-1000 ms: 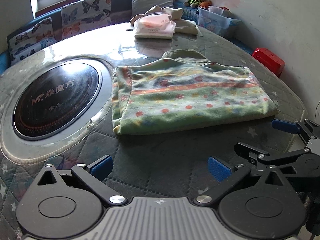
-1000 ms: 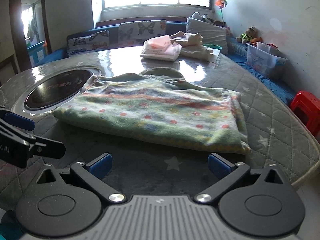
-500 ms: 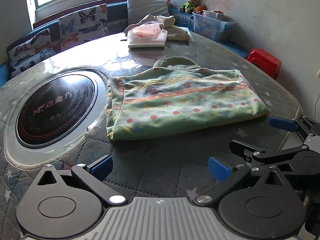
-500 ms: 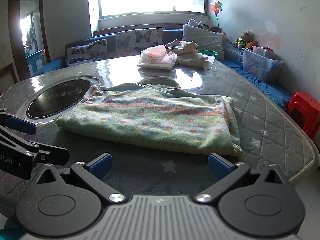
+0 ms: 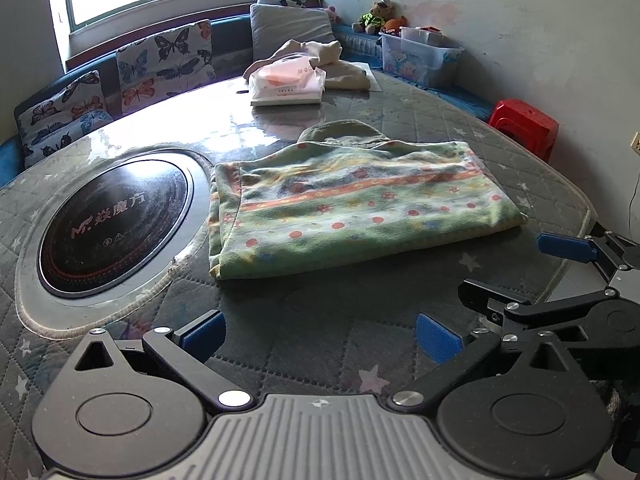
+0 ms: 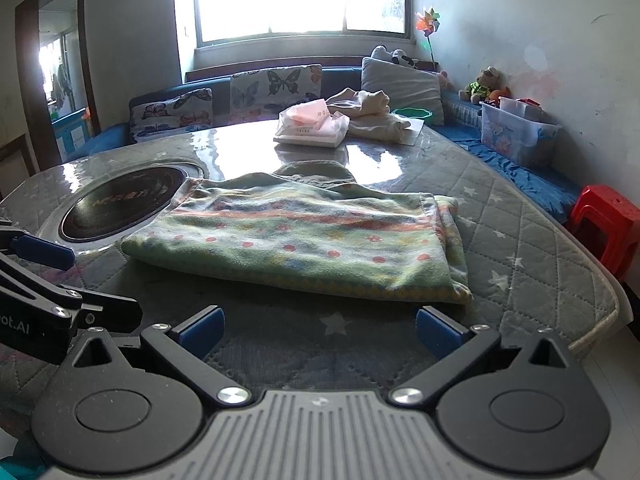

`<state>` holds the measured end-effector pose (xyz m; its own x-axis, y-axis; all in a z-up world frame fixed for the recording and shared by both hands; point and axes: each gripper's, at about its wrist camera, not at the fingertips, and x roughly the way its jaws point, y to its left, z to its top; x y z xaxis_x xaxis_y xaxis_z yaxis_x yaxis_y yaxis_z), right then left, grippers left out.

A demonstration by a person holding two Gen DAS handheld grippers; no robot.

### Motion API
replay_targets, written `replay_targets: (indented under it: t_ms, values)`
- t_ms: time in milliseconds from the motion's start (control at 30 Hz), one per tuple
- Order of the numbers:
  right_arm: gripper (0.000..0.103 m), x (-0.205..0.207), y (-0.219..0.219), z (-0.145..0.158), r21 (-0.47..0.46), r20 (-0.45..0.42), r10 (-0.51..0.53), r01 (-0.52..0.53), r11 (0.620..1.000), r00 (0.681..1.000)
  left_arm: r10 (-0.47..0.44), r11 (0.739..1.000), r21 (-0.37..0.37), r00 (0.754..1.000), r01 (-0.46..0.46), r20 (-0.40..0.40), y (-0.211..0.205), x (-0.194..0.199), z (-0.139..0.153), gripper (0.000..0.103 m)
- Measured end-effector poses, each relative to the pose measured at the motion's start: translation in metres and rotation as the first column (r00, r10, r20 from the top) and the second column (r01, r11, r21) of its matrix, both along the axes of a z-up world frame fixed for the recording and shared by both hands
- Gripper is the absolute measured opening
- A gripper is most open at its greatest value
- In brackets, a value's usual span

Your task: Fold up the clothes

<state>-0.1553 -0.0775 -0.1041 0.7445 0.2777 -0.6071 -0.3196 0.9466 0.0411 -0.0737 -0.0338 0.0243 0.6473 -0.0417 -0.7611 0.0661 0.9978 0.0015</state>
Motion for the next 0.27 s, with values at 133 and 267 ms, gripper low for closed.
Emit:
replay_targets:
  t_ms: [133, 267]
  values:
    - [0.103, -0.0020, 0.0003, 0.0028, -0.003, 0.010, 0.004, -0.004, 1.000, 1.000, -0.001, 1.000, 0.004, 1.000, 0.001, 0.011, 0.0001, -0.0022, 0.0009, 0.103]
    - [0.103, 0.0006, 0.0040, 0.0058, -0.013, 0.018, 0.017, -0.017, 1.000, 1.000, 0.015, 1.000, 0.001, 1.000, -0.015, 0.015, 0.0056, -0.0006, 0.0026, 0.103]
